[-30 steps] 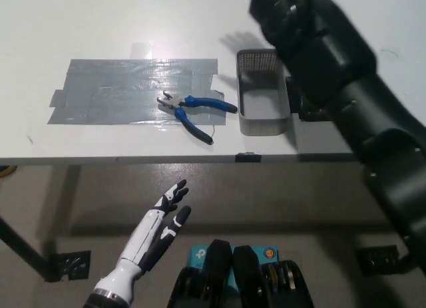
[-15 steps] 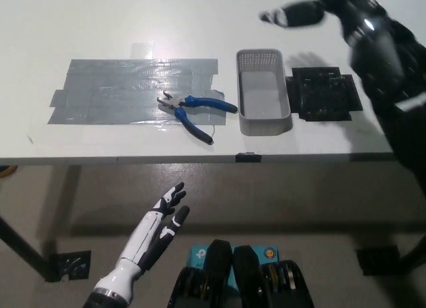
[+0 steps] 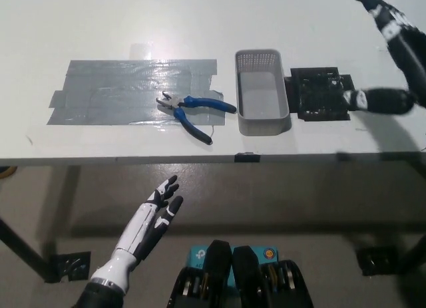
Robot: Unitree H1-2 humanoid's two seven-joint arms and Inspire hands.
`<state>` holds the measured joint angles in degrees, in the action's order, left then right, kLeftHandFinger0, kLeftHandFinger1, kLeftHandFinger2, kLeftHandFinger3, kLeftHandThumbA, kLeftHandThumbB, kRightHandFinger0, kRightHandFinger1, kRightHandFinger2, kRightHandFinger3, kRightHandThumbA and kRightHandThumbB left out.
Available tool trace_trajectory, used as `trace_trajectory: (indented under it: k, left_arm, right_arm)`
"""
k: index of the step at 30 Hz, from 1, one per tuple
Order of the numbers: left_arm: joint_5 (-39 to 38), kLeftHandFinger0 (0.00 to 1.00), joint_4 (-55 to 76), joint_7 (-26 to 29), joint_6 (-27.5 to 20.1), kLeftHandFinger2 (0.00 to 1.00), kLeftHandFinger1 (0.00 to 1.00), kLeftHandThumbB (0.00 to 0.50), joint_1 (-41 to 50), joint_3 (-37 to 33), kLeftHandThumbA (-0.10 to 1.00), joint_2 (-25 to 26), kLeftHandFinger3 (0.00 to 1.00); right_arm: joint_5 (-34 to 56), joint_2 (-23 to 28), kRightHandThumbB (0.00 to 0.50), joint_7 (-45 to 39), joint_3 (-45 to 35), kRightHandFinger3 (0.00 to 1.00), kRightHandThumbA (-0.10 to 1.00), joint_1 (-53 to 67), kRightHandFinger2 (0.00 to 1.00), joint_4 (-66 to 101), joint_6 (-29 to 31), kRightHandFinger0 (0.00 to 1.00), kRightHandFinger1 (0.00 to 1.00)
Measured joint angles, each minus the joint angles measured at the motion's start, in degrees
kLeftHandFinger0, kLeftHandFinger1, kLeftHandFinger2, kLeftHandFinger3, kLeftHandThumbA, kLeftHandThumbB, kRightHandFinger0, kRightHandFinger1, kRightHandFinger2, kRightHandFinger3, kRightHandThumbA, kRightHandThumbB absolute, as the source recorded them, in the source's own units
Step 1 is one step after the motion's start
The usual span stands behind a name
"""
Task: The robot picks the blue plier placed on top of the container and places it on the grey area of the table
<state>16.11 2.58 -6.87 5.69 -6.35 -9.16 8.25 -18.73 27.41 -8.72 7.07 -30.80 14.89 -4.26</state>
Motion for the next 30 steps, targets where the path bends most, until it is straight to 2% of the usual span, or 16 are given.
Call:
trace_trajectory:
  k: [2,5,9,12,13,14,16,17,20,23,25,30]
  left_arm:
    - [-0.04,1.00,-0.22,0.02,0.00,1.00,1.00,0.312,-0.35,0.31,1.00,-0.14,1.00]
    - [-0.12,1.00,-0.30,0.09,-0.05,1.00,1.00,0.307,-0.67,0.85,1.00,-0.42,1.00]
    - [-0.69,1.00,-0.28,0.41,-0.52,1.00,1.00,0.299,-0.88,2.64,1.00,-0.89,1.00]
    - [-1.09,1.00,-0.22,0.53,-0.79,1.00,1.00,0.294,-0.87,3.35,1.00,-1.11,1.00]
    - [-1.18,1.00,-0.13,0.54,-0.82,1.00,1.00,0.289,-0.86,3.42,1.00,-1.21,1.00]
    - [-1.29,1.00,-0.01,0.54,-0.88,1.00,1.00,0.290,-0.83,3.43,1.00,-1.29,1.00]
    - [-1.45,1.00,0.10,0.55,-0.96,1.00,1.00,0.293,-0.52,3.48,1.00,-1.48,1.00]
    - [-1.49,1.00,0.14,0.54,-0.96,1.00,1.00,0.296,-0.31,3.49,1.00,-1.56,1.00]
    - [-1.70,1.00,0.87,0.54,-0.96,1.00,1.00,0.285,0.42,3.60,1.00,-1.69,1.00]
    - [-1.89,1.00,1.05,0.55,-0.98,1.00,1.00,0.266,0.88,3.72,1.00,-1.54,1.00]
    - [-1.93,1.00,1.06,0.55,-0.99,1.00,1.00,0.283,1.23,3.69,1.00,-1.53,1.00]
    - [-1.94,1.00,1.69,0.55,-0.99,1.00,1.00,0.286,2.37,3.67,1.00,-1.54,1.00]
  right_arm:
    - [1.54,-0.25,0.364,0.00,-0.66,1.00,1.00,3.42,1.00,4.42,-0.19,1.00,1.00]
    - [4.46,-1.90,0.370,0.14,-1.51,1.00,1.00,11.15,1.00,11.52,0.16,1.00,1.00]
    - [7.68,-9.09,0.351,0.77,-1.46,1.00,1.00,22.93,1.00,12.85,2.83,1.00,1.00]
    - [9.18,-13.76,0.313,1.10,-1.72,1.00,1.00,28.36,1.00,5.01,5.43,1.00,1.00]
    - [9.87,-14.77,0.246,1.13,-2.10,1.00,0.98,29.25,1.00,2.69,6.22,1.00,1.00]
    - [10.79,-15.75,0.276,1.15,-2.68,1.00,0.99,29.96,1.00,0.26,6.83,1.00,1.00]
    - [11.98,-16.81,0.265,1.17,-3.36,1.00,1.00,30.47,1.00,-3.98,8.59,1.00,1.00]
    - [12.30,-17.01,0.289,1.17,-3.57,1.00,1.00,30.45,1.00,-6.10,9.45,1.00,1.00]
    - [13.31,-17.19,0.299,1.20,-4.19,1.00,0.99,30.44,1.00,-11.62,11.77,1.00,1.00]
    - [13.80,-17.32,0.287,1.21,-4.55,1.00,0.97,30.44,1.00,-12.92,12.99,1.00,1.00]
    - [14.02,-17.44,0.282,1.20,-4.65,1.00,0.97,30.45,1.00,-12.92,13.53,1.00,1.00]
    - [14.05,-17.59,0.297,1.20,-4.63,1.00,0.94,31.20,1.00,-12.90,14.01,1.00,1.00]
